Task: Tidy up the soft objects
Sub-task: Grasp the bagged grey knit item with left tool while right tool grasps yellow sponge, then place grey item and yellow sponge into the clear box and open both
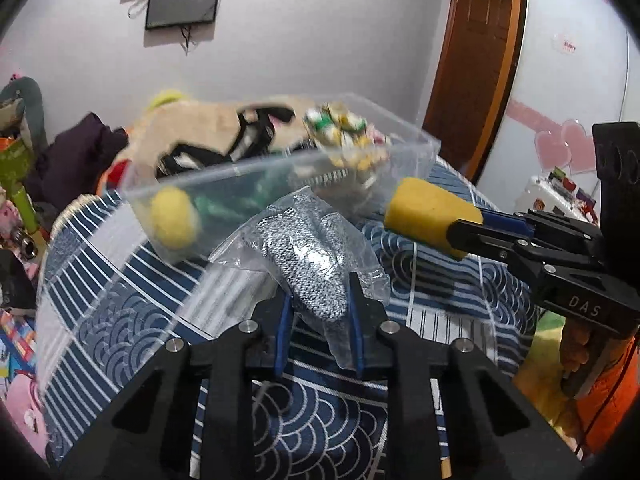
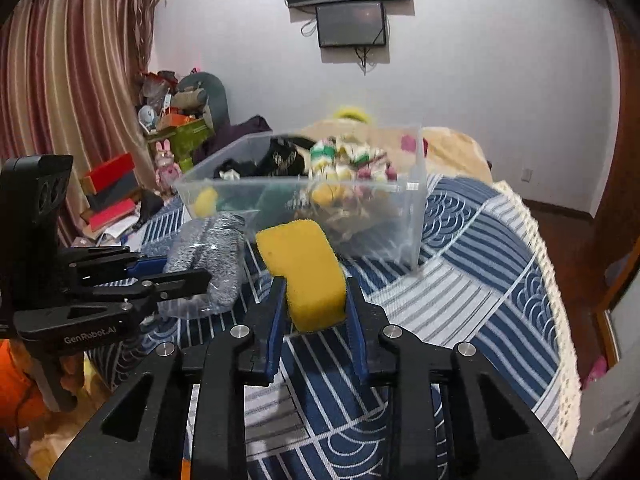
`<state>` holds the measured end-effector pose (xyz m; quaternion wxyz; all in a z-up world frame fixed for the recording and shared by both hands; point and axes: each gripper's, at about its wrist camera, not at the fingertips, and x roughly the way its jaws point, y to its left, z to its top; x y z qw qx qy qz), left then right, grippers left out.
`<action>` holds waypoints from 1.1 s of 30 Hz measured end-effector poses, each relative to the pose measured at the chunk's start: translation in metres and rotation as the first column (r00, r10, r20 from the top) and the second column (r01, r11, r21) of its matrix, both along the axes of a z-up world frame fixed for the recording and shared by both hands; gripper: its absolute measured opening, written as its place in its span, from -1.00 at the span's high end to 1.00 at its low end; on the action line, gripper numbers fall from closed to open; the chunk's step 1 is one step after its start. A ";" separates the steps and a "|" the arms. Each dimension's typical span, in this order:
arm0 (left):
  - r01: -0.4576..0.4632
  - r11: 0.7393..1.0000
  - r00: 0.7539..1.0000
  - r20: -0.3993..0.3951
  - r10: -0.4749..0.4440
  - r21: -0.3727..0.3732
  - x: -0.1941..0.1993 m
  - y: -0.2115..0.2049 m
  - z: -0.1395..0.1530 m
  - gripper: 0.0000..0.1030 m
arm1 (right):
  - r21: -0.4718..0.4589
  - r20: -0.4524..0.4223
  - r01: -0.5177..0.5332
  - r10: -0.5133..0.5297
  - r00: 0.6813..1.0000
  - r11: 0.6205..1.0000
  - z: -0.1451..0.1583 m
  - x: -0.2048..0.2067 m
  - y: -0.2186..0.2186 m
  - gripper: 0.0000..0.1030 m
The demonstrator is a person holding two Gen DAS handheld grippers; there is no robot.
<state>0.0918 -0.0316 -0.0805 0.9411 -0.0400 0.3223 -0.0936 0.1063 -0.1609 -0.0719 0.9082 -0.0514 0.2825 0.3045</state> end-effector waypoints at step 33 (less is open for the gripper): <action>-0.127 0.990 0.991 0.061 0.123 0.068 0.083 0.042 0.031 0.52 | -0.043 0.076 -0.008 0.011 0.997 0.999 0.027 0.064 0.072 0.50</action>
